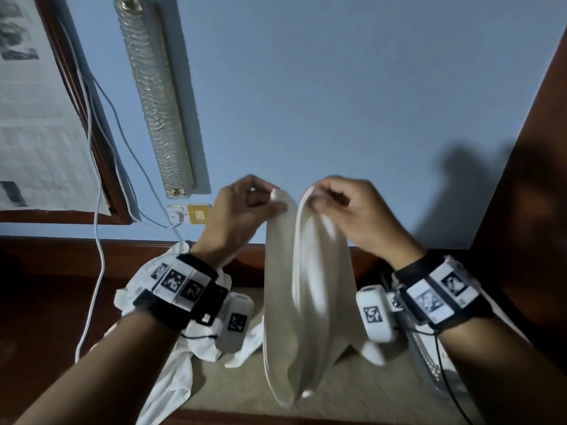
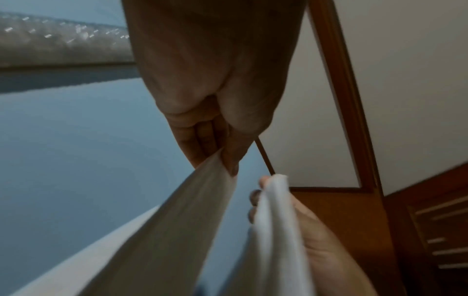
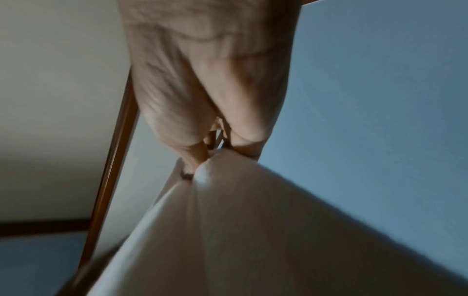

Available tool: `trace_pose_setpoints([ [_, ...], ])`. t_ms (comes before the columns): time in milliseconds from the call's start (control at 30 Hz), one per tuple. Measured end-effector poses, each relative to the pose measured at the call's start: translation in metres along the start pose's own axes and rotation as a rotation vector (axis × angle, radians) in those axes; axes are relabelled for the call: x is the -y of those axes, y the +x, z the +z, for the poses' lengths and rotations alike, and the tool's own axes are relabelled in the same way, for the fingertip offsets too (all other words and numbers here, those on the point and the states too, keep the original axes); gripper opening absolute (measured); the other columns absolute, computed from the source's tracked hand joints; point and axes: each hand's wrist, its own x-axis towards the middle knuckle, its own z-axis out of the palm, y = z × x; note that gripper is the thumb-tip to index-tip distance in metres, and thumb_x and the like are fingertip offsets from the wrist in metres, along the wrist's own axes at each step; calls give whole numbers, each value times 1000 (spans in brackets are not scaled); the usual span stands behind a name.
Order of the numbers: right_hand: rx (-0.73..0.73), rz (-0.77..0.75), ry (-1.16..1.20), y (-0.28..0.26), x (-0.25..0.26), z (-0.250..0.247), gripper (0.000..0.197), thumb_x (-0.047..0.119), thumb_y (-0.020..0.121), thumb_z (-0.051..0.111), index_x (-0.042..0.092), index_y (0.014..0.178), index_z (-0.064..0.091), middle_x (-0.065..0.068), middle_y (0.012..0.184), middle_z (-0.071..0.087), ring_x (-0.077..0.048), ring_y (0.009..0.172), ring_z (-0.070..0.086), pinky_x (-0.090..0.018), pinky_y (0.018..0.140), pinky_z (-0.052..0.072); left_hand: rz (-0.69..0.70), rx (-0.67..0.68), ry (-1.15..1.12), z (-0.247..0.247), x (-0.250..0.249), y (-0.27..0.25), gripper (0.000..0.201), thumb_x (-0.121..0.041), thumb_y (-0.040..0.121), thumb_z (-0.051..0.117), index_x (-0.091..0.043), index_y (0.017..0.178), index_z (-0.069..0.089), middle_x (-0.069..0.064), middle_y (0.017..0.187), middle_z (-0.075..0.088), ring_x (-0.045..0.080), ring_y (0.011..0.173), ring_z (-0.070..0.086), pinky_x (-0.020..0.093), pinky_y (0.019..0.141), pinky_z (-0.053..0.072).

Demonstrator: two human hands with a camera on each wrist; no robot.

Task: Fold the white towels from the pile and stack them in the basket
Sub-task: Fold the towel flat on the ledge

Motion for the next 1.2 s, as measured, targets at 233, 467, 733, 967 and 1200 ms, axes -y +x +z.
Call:
trace_pose_setpoints([
  [233,-30,181,41,-47,-23,44,17,34,82,86,23,92,77,11,89,77,-14,87,72,-32,80,55,-182,-7,-194,25,40,-52,10,-9,89,80,-6,98,77,16,94,79,27,86,76,37,79,59],
  [467,-64,208,115,-67,-31,54,16,22,89,82,19,101,72,8,84,69,-3,77,62,-17,74,50,-106,10,7,27,44,-72,19,-10,91,80,-14,99,63,6,90,80,20,89,78,33,80,59],
  [733,-195,-39,-164,-88,-46,73,13,16,93,76,10,101,67,4,95,62,-10,85,59,-23,76,47,-218,-59,124,28,71,-92,33,-12,86,82,-11,100,52,1,80,77,12,71,70,26,66,55],
  [967,-442,21,-217,-78,-48,32,11,6,95,68,9,104,63,1,106,56,-15,93,59,-22,84,49,-472,146,619,-47,140,-135,15,-30,84,76,-18,80,68,4,73,72,8,58,60,26,58,47],
  [1200,-544,183,-264,-58,-26,7,16,26,105,56,13,113,52,0,104,57,-14,94,55,-30,83,44,-333,48,366,-135,31,-53,12,3,89,73,-5,85,65,10,75,65,16,65,63,22,57,56],
])
